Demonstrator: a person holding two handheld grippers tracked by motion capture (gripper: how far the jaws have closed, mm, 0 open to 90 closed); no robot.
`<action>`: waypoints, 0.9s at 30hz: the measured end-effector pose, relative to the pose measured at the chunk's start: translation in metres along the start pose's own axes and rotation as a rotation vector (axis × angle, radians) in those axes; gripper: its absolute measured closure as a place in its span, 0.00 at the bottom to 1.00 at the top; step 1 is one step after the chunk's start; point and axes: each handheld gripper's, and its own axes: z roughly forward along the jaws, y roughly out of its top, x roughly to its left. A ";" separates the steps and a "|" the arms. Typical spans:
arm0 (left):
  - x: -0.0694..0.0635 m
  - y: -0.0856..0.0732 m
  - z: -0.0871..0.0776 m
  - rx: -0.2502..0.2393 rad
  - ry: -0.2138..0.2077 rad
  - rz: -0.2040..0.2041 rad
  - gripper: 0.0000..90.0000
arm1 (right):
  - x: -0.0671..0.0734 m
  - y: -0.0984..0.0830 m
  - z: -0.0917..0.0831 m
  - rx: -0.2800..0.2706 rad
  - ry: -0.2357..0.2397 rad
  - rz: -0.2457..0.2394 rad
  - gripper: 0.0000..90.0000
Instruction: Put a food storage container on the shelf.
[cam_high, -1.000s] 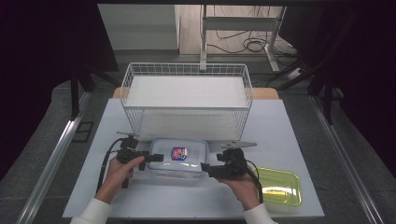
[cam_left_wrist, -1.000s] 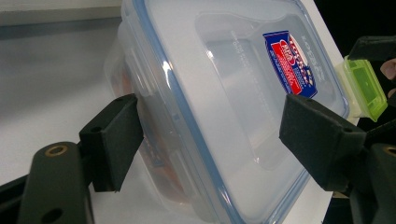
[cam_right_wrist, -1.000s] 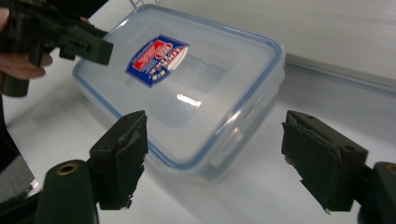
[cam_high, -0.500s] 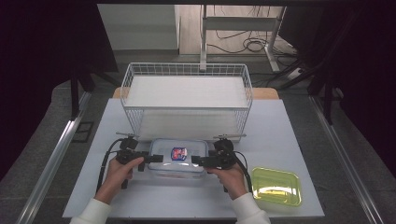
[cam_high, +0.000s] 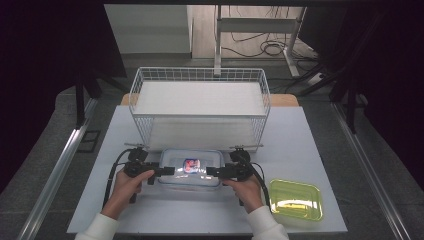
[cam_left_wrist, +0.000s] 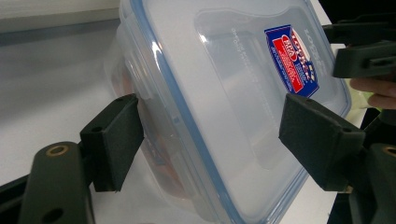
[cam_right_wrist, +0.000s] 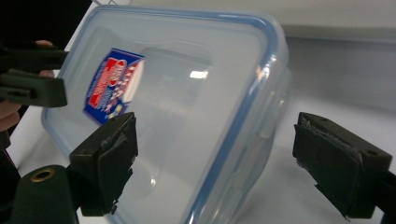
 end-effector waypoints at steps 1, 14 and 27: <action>-0.001 0.000 -0.001 0.002 0.004 0.006 0.24 | -0.002 -0.001 0.001 -0.003 0.021 0.020 0.15; -0.010 -0.008 -0.005 -0.022 0.032 0.050 0.25 | -0.004 -0.007 -0.006 0.015 0.100 0.061 0.33; -0.016 -0.021 -0.023 -0.065 0.017 0.100 0.43 | -0.006 -0.021 -0.026 -0.015 0.174 -0.002 0.50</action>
